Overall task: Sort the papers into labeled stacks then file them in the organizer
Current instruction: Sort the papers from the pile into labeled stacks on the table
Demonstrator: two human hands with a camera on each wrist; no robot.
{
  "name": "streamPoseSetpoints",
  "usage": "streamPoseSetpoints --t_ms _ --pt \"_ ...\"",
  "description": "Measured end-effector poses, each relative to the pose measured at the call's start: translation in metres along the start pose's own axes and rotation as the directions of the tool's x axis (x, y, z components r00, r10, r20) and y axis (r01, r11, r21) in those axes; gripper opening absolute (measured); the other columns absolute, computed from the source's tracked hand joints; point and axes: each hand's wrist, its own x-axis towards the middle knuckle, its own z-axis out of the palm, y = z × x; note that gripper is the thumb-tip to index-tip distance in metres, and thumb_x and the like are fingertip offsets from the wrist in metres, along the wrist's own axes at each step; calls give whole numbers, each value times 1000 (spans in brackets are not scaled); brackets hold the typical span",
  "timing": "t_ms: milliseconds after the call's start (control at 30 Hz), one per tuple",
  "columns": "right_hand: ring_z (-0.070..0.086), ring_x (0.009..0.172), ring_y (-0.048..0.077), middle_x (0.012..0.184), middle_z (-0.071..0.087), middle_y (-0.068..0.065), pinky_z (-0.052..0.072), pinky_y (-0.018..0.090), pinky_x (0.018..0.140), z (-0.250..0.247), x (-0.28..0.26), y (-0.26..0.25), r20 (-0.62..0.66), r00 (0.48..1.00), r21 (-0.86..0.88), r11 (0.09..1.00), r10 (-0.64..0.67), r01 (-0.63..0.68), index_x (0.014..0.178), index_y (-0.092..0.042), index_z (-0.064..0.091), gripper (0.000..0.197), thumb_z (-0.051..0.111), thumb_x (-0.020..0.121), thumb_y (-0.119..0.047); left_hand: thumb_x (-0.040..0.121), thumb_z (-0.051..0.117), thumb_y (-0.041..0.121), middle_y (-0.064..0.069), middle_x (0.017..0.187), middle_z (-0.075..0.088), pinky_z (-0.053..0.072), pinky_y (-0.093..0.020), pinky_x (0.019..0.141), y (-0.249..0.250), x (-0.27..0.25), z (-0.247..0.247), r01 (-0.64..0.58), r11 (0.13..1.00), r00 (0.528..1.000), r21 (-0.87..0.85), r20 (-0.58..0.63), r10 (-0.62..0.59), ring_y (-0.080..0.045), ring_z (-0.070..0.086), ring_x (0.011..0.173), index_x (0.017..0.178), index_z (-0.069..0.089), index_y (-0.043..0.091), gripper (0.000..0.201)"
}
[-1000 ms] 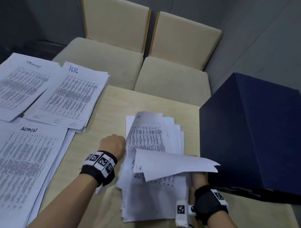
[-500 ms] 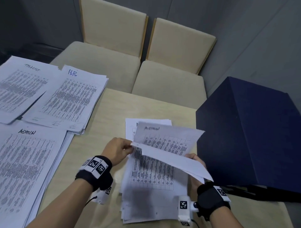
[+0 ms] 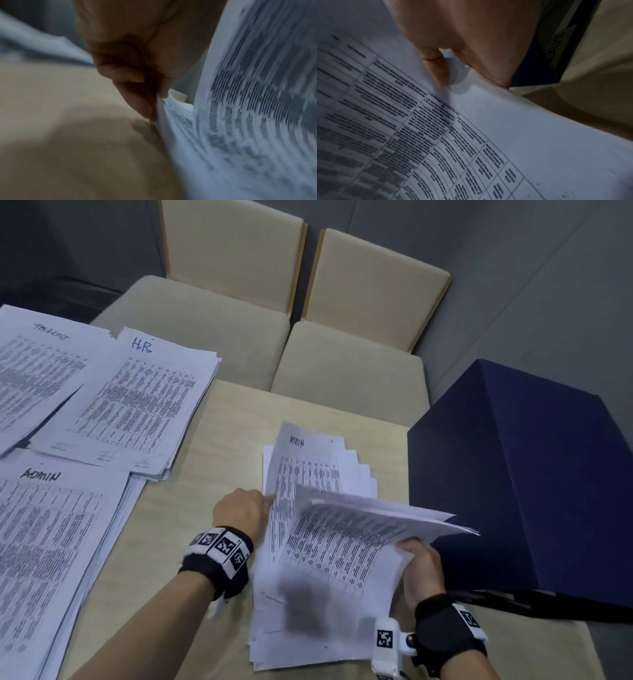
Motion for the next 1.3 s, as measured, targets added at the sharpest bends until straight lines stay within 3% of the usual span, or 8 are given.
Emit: streamPoseSetpoints --t_ms 200,367,467,567,767,1033,1200,1300 --pt "50 62 19 63 55 2 38 29 59 16 -4 -8 108 991 -104 991 -78 89 66 -7 54 19 49 77 8 94 37 43 -2 84 73 51 -36 69 -19 9 0 -358 858 933 -367 -106 344 -26 66 79 97 67 17 41" --pt "60 79 16 82 69 -2 48 30 76 22 7 -8 172 975 -114 980 -142 162 86 -9 70 20 55 91 4 92 57 6 10 86 71 48 -29 74 -28 2 7 -166 624 911 -764 123 393 -6 63 77 89 73 16 19" --pt "62 74 11 78 70 -4 51 21 69 22 6 0 160 979 -15 992 -125 129 82 -12 68 26 51 95 3 90 58 9 3 101 67 46 -27 77 -25 2 16 -64 817 993 -573 48 112 -16 62 89 107 65 16 20" --pt "58 64 11 63 66 -6 45 21 63 22 -3 4 9 995 130 987 -97 95 72 -13 68 31 54 87 11 89 63 31 0 86 63 42 -27 67 -17 -2 21 119 900 993 -419 41 -113 -21 58 77 95 56 15 18" --pt "52 66 14 69 56 -2 42 25 60 9 -9 5 72 994 136 988 -84 74 76 -22 52 33 52 80 11 86 66 29 2 68 61 38 -24 56 -9 5 21 87 944 996 -319 23 -84 -21 58 66 64 54 19 27" --pt "41 66 21 56 45 2 33 32 63 3 2 7 72 993 47 995 -90 87 50 -17 50 30 56 69 5 94 42 13 -3 80 59 36 -30 58 -6 -1 -15 -61 983 992 171 -102 79 -24 53 66 95 61 13 19" --pt "68 86 22 90 74 2 51 37 81 14 2 2 191 981 9 1000 -20 19 91 -10 74 13 69 80 -15 92 45 22 -6 65 65 32 -29 52 -17 -6 -17 -431 834 894 -343 -286 344 -28 58 59 82 63 10 23" --pt "61 74 26 73 70 4 52 32 68 21 1 -11 226 972 21 997 62 -68 71 -19 71 13 66 82 -25 92 52 14 -1 68 65 47 -31 63 -19 -10 -7 -358 669 922 -652 -132 364 -20 60 65 83 62 20 15"
